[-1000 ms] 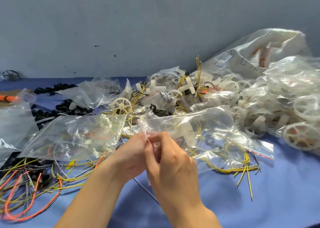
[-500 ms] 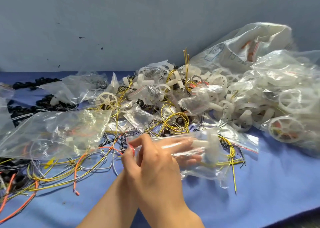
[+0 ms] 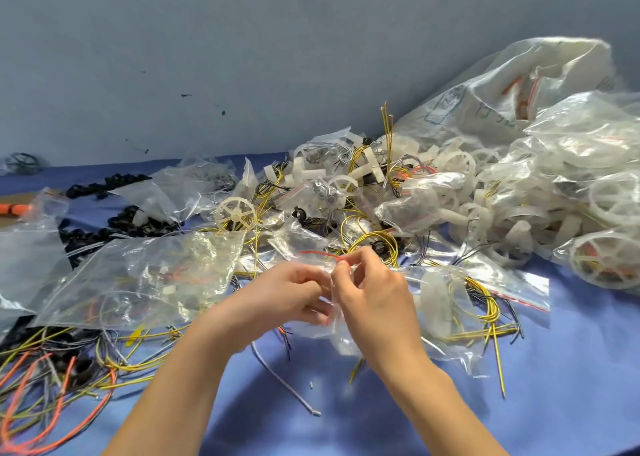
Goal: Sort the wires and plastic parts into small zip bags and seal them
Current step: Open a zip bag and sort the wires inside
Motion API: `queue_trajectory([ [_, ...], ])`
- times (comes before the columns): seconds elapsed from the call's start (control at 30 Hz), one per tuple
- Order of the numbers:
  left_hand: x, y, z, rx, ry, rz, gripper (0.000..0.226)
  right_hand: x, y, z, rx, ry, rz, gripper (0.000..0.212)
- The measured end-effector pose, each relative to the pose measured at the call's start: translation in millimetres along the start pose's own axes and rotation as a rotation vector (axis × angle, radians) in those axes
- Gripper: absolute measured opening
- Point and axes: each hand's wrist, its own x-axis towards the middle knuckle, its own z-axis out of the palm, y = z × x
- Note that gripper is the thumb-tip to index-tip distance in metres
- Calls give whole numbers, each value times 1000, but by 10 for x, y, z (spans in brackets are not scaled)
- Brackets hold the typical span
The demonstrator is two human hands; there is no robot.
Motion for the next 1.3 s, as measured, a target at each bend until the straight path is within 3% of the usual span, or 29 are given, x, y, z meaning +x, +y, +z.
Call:
queue_trajectory([
  [0.1,33,25,-355,38,283,106,37,60,78,31,-6,-3,6,13],
  [0.17,184,28,-597,354,598,210,29,70,97,51,-15,-19,7,14],
  [0.23,429,12,-886,573,770,213,27,64,105,70,-20,-41,7,15],
  [0.37,881,-61,-1353,706,734,-57,64,35,95,81,-12,-66,-21,17],
  [0.47,991,-191,-1454,764,649,-162,46,38,53,87,30,-64,-66,19],
  [0.6,922,-257,-1316,700,729,-87,32,15,13,107,77,-36,-60,17],
  [0.7,634,-127,-1097,328,838,122,24,-17,0,117,104,-16,-35,13],
  [0.77,298,-35,-893,-76,801,234,27,-47,-21,118,103,10,-34,13],
  [0.83,-49,-17,-677,-446,621,258,22,-89,-52,126,94,50,-46,14],
  [0.93,-465,-61,-374,-694,340,135,14,-168,-93,139,69,106,-82,15],
  [1.0,-626,-63,-215,-689,220,87,17,-216,-113,142,48,122,-106,14],
  [1.17,-606,-75,-90,-525,193,67,37,-250,-173,94,103,215,-101,14],
  [1.3,-559,-127,-42,-352,118,28,30,-306,-253,40,40,214,-163,15],
])
